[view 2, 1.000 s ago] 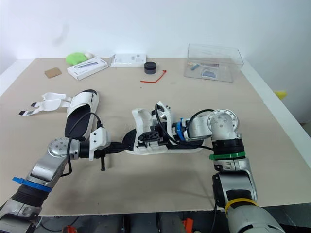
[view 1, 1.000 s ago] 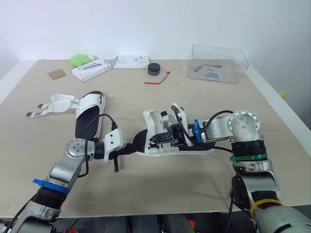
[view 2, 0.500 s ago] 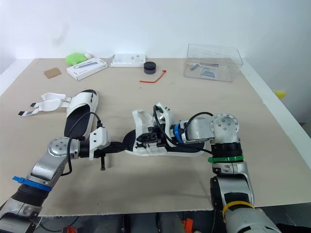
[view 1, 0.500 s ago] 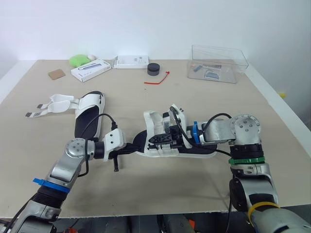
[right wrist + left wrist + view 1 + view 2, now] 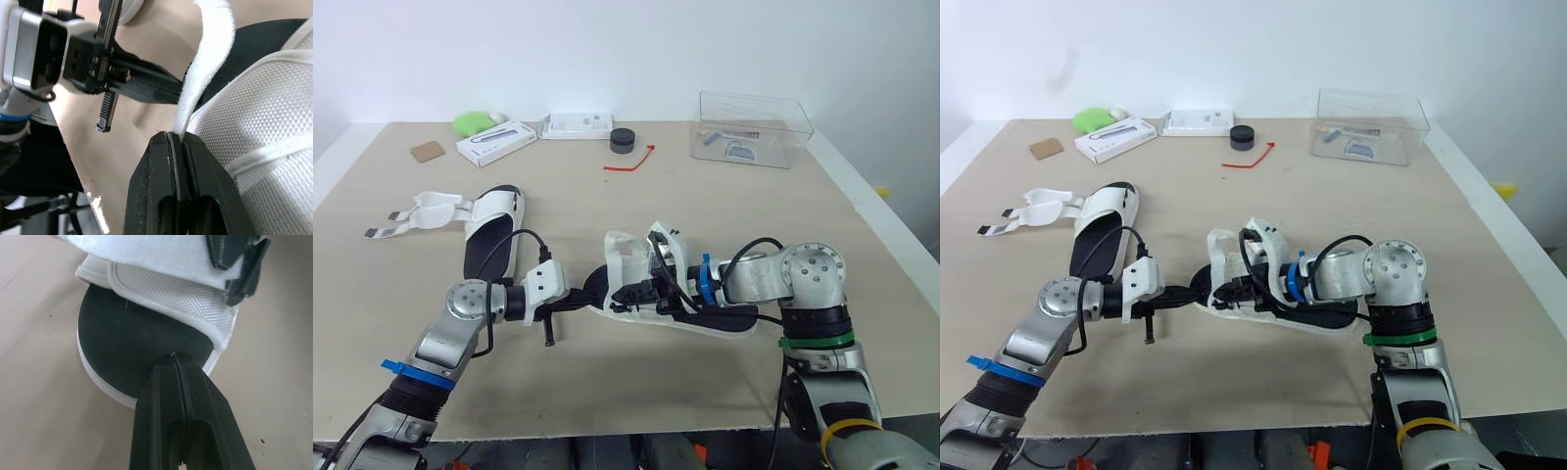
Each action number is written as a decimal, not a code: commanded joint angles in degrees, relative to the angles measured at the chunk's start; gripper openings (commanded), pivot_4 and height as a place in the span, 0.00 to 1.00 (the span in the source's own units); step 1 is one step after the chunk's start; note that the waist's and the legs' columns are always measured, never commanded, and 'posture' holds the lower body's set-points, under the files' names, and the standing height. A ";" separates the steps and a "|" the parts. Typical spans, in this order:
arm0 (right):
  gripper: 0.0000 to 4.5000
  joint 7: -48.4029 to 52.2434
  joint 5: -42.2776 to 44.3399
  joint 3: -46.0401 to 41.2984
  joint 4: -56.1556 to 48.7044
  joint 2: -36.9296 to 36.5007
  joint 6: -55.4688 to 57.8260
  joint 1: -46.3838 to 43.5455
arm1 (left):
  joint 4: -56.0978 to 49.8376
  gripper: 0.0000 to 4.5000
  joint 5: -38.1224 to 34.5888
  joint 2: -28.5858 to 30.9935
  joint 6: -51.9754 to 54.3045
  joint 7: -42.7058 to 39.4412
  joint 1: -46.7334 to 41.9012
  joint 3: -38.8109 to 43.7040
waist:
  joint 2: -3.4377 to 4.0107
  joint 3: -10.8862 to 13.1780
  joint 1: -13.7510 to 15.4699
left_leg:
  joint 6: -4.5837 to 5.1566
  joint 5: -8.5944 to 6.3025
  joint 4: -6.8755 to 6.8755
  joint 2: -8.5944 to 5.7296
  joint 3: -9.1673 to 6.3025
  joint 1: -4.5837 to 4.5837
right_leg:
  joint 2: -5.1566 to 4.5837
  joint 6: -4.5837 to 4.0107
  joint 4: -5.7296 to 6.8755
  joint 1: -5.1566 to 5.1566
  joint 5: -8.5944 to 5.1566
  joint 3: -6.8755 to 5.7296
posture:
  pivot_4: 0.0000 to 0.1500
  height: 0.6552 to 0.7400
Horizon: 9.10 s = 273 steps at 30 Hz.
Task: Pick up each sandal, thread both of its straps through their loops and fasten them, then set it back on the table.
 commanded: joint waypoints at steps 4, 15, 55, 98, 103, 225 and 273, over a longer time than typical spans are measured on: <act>0.01 3.49 -4.00 2.58 -3.72 -1.95 0.70 1.27 | 2.61 0.00 2.36 0.87 1.21 -0.12 1.10 -1.58 | 0.00 -0.01 0.01 | 0.06 -0.04 0.00 -0.01 0.00 -0.01 | -0.02 0.03 -0.04 0.00 -0.02 0.00 | 1.00 1.00; 0.53 12.26 -9.98 2.15 -5.88 -3.82 0.70 -2.41 | 2.44 0.00 2.15 0.85 1.39 -0.12 1.30 -1.74 | 0.01 -0.01 0.01 | 0.24 -0.15 0.00 0.00 -0.01 -0.02 | -0.07 0.00 -0.08 0.01 -0.08 -0.01 | 1.00 1.00; 0.01 31.70 -32.54 1.36 -7.68 -0.55 1.92 -4.24 | 2.97 0.00 2.00 0.64 1.58 -0.04 1.74 -1.48 | 0.04 -0.01 0.01 | 0.24 -0.17 0.01 0.00 -0.17 -0.02 | -0.09 -0.30 -0.01 0.01 -0.03 -0.19 | 1.00 1.00; 0.96 53.65 -36.36 6.65 -16.49 -14.51 -19.58 11.14 | 3.64 0.00 1.50 -0.41 2.10 0.07 -0.58 -0.89 | 0.11 -0.02 0.23 | 0.24 -0.12 0.11 -0.03 -0.17 0.15 | 0.13 -0.09 0.12 0.12 -0.15 -0.19 | 1.00 1.00; 0.96 55.41 -38.62 8.65 -14.89 -13.45 -20.95 9.39 | 3.42 0.00 1.55 -0.32 2.39 0.66 -0.56 -0.74 | 0.11 -0.02 0.23 | 0.24 -0.12 0.11 -0.03 -0.18 0.14 | 0.12 -0.09 0.12 0.11 -0.15 -0.20 | 1.00 1.00; 0.01 71.38 -71.57 24.89 -0.57 -10.50 -105.27 8.69 | 3.52 0.00 2.45 0.13 2.40 2.29 1.37 -1.51 | 0.08 -0.03 0.28 | 0.18 -0.10 0.03 0.15 0.58 0.90 | 0.13 -0.74 0.41 0.33 0.15 0.46 | 1.00 1.00; 0.99 63.36 -76.41 11.81 8.87 -0.72 -79.13 -3.20 | 3.63 0.00 2.23 -0.13 2.87 2.89 1.62 -1.43 | 0.10 -0.04 0.21 | 0.17 -0.09 0.02 0.20 0.66 0.78 | 0.34 -0.47 0.43 0.17 0.09 0.39 | 1.00 1.00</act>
